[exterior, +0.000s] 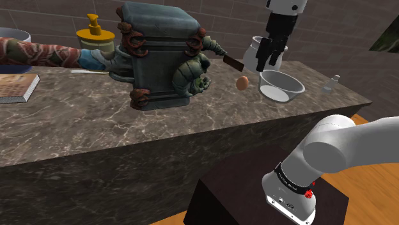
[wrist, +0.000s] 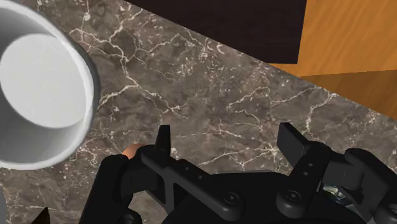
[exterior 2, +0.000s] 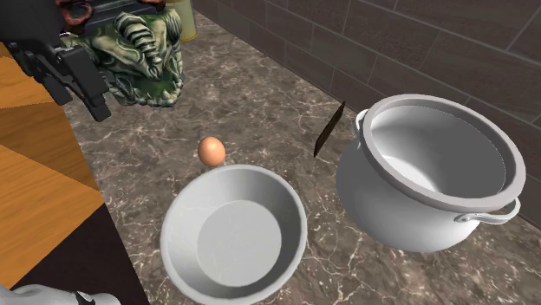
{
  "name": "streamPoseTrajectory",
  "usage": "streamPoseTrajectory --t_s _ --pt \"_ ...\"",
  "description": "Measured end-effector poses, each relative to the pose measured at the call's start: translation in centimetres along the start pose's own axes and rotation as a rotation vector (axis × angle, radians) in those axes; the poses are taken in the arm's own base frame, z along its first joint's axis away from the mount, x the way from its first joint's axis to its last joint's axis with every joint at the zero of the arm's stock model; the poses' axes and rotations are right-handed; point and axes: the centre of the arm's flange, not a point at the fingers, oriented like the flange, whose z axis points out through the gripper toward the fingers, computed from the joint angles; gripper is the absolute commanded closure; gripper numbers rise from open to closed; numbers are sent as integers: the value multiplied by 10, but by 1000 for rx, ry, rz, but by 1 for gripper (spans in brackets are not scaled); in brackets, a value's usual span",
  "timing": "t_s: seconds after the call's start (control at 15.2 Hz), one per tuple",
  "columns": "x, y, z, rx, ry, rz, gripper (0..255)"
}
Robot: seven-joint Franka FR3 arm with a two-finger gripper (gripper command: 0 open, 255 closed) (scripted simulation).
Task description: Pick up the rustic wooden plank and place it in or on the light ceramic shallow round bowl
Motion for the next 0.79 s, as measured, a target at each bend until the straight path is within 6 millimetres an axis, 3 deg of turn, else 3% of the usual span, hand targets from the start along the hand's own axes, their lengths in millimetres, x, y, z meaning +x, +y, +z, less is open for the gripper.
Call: streamPoseTrajectory --t_s 0.26,0.79 --pt "16 19 10 6 6 4 0" --pt "73 100 43 30 31 19 0"
